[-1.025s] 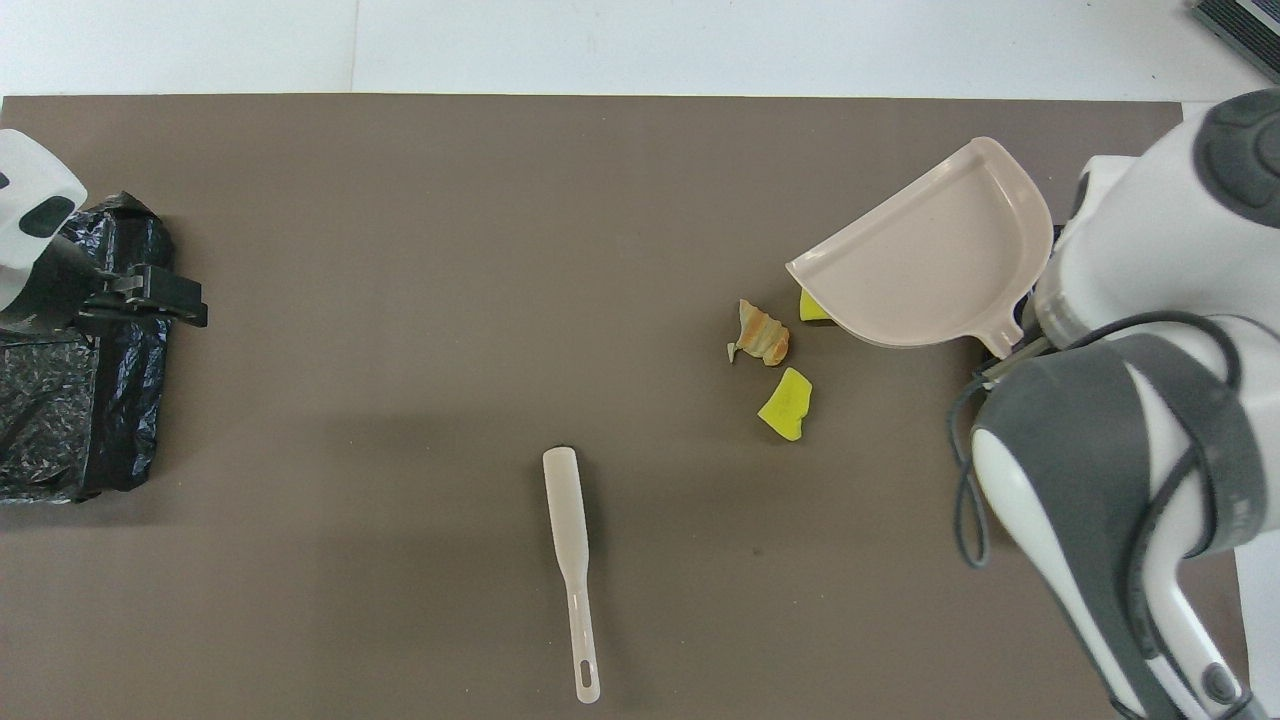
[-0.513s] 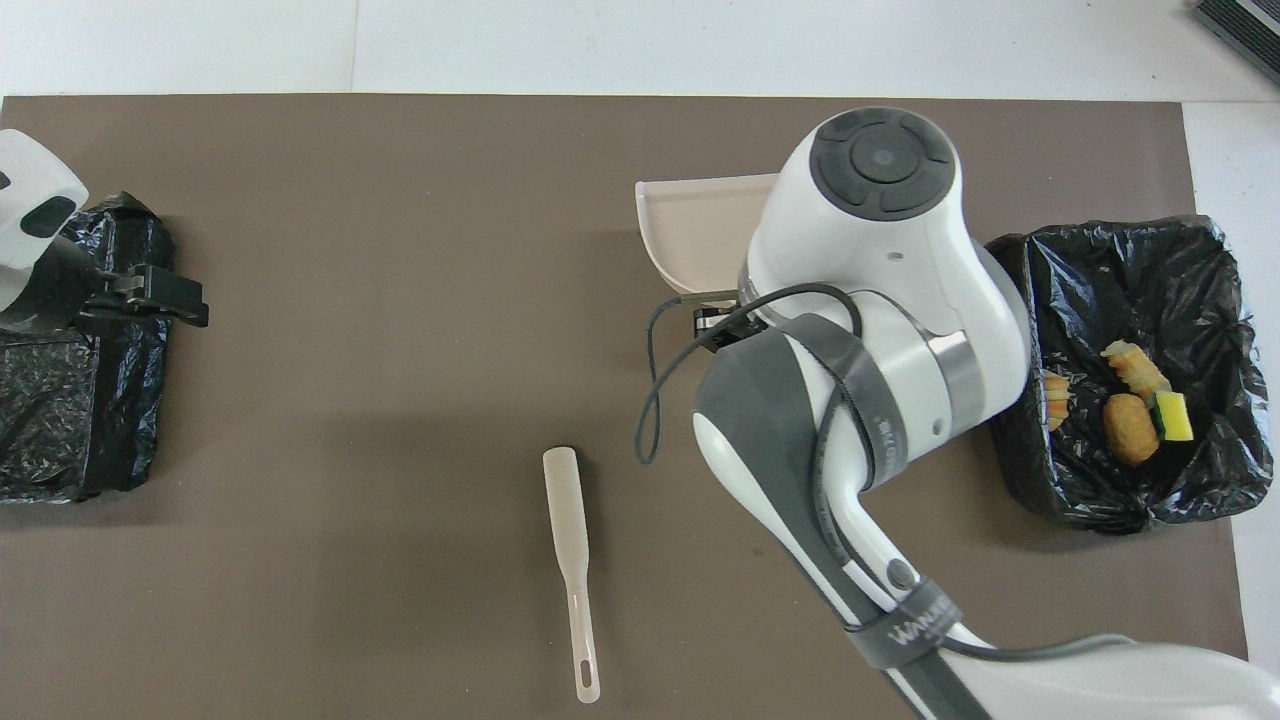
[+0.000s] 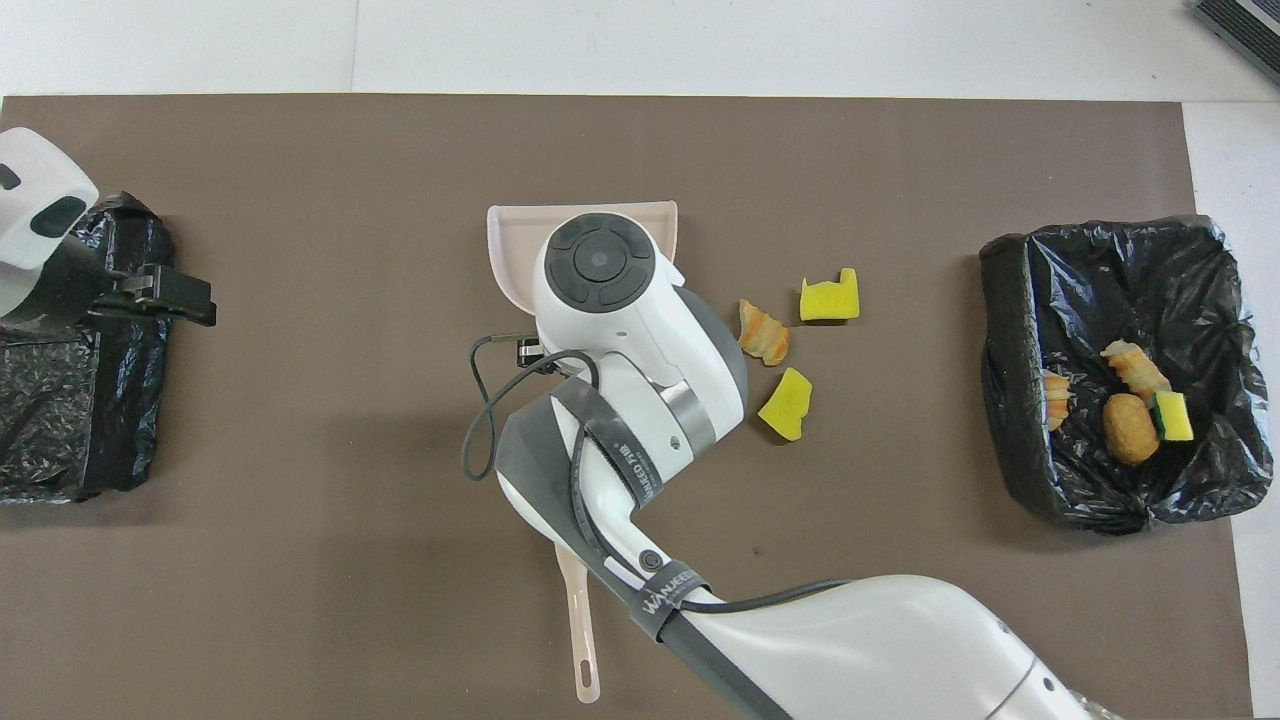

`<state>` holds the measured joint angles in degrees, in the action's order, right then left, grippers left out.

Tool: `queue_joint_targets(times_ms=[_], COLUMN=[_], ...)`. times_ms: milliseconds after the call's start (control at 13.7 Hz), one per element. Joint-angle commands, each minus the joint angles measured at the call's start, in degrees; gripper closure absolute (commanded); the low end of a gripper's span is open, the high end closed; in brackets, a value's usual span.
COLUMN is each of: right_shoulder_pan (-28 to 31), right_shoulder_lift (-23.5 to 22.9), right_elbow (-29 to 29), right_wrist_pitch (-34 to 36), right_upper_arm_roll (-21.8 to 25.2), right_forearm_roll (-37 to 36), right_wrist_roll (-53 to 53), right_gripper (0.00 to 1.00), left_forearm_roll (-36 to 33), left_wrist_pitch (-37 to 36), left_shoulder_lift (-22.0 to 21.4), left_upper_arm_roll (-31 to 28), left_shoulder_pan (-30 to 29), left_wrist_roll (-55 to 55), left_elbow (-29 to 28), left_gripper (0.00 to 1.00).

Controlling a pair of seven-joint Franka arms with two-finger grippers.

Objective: Sweep and dump trash in bin
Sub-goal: 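Bring the empty dustpan back and set it down with the right gripper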

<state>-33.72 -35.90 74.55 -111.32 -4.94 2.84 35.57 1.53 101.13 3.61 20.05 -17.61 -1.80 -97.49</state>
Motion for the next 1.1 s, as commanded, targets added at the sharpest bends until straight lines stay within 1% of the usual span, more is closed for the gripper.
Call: queue_joint_targets(times_ms=[0, 146, 293, 366, 439, 586, 659, 732, 805, 952, 1025], right_shoulder_pan=[0.76, -0.72, -0.65, -0.73, -0.73, -0.39, 0.23, 0.23, 0.15, 0.06, -0.12], right_shoulder_lift=[-2.15, -4.26, -4.35, -4.27, -4.09, -2.43, -0.33, 2.21, 4.68, 11.87, 15.39], right_elbow=[-3.62, -3.53, -3.44, -3.27, -3.09, -2.92, -2.65, -1.08, 1.28, 9.44, 13.57], right_wrist_pitch=[0.23, -2.32, -2.77, -2.94, -2.86, -1.72, -1.36, 0.47, 1.7, 2.5, 2.68], right_upper_arm_roll=[-1.21, -1.21, -1.21, -1.21, -1.13, -1.21, -1.21, -1.21, -1.21, -1.21, -1.21], right_forearm_roll=[1.29, 1.21, 1.21, 0.77, 0.42, 0.59, 1.37, 1.64, 1.64, 1.73, 1.91], right_wrist_roll=[0.56, 1.34, 1.43, 1.17, 0.65, 0.47, 0.55, 0.56, 0.64, 0.82, 1.34], right_gripper=[1.0, 1.0, 1.0, 0.75, 0.01, 0.0, 0.0, 0.0, 0.0, 0.0, 0.0], left_forearm_roll=[-0.74, -0.57, -0.3, -0.39, -0.56, -0.65, -0.65, -0.65, -0.74, -0.65, -0.65], left_wrist_pitch=[-1.37, -4.43, -7.52, -8.4, -9.28, -9.81, -9.99, -10.08, -10.17, -10.43, -10.34], left_shoulder_lift=[-0.97, -1.06, -1.06, -1.14, -1.49, -2.28, -2.55, -2.73, -2.9, -3.43, -4.3], left_upper_arm_roll=[0.34, 0.87, 0.87, -0.26, -1.93, -9.55, -12.03, -14.05, -15.73, -17.58, -17.85], left_shoulder_pan=[0.29, 1.17, 1.26, 2.83, 5.8, 12.56, 14.95, 17.15, 19.17, 21.55, 21.74], left_wrist_roll=[-0.04, -0.22, -0.13, -0.13, -0.22, -0.13, -0.05, -0.05, -0.05, 0.13, 0.39], left_elbow=[1.95, 3.7, 6.34, 6.44, 6.53, 6.53, 6.53, 6.44, 6.35, 6.35, 6.0], left_gripper=[0.0, 0.0, 0.0, 0.0, 0.0, 0.0, 0.0, 0.0, 0.0, 0.0, 0.0])
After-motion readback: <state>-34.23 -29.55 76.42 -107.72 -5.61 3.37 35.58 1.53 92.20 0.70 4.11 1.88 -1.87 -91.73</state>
